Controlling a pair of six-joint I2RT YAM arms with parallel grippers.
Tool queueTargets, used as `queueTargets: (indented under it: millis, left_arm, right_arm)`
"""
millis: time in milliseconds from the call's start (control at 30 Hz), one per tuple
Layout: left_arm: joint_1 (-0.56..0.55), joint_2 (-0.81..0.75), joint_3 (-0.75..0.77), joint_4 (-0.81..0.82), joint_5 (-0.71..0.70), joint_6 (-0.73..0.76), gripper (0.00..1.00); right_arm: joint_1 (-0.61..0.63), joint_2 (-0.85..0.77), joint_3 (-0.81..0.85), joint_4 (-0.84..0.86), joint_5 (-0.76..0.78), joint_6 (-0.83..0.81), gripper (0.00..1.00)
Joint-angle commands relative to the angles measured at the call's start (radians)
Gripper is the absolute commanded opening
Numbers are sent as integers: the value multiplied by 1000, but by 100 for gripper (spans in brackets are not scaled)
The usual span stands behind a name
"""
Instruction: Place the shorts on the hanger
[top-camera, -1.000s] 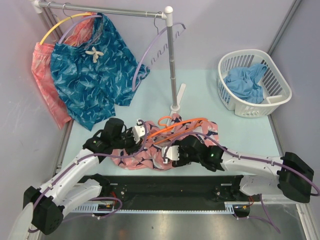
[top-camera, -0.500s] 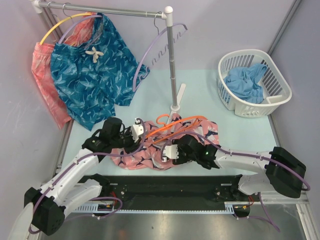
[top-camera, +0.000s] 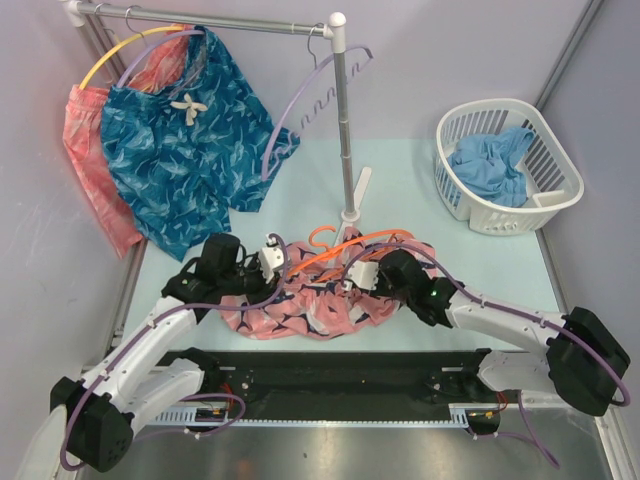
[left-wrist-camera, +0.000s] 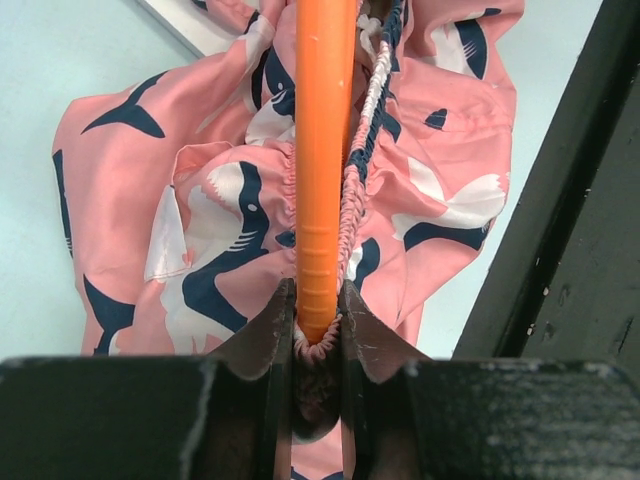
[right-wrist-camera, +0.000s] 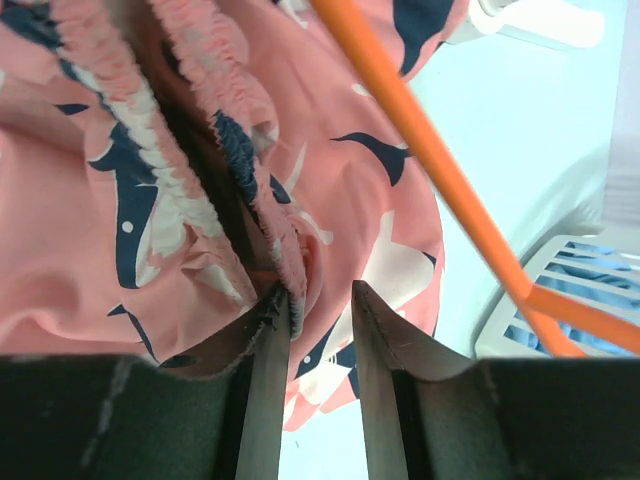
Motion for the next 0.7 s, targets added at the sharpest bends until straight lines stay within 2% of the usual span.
queueTargets:
  millis: [0,67,167,200,433,533,667]
  left_arm:
    - [13,-5,4,14,23,12,0]
    - [13,-7,5,16,23,12,1]
    - [25,-15,9,11,11,9,0]
    - [37,-24,9,8,17,12,0]
    - [176,-53,27,-55,45,99,0]
    - [189,-87,33,-100,55,194,0]
    - [224,-140,21,-104,45,237,0]
  right_arm:
    - [-55,-15,32,-29,-6,26,34]
    - [-55,-23,35,-32,-35,45,33]
    - [-67,-39,43,-69,-52,65,4]
    - [-100,-53,43,-86,-65,80,0]
    - [-312,-168,43,-213,-178,129,0]
    - [-386,-191,43,-230,-203,160,0]
    - [-470,-210,43,-233,-246,213,0]
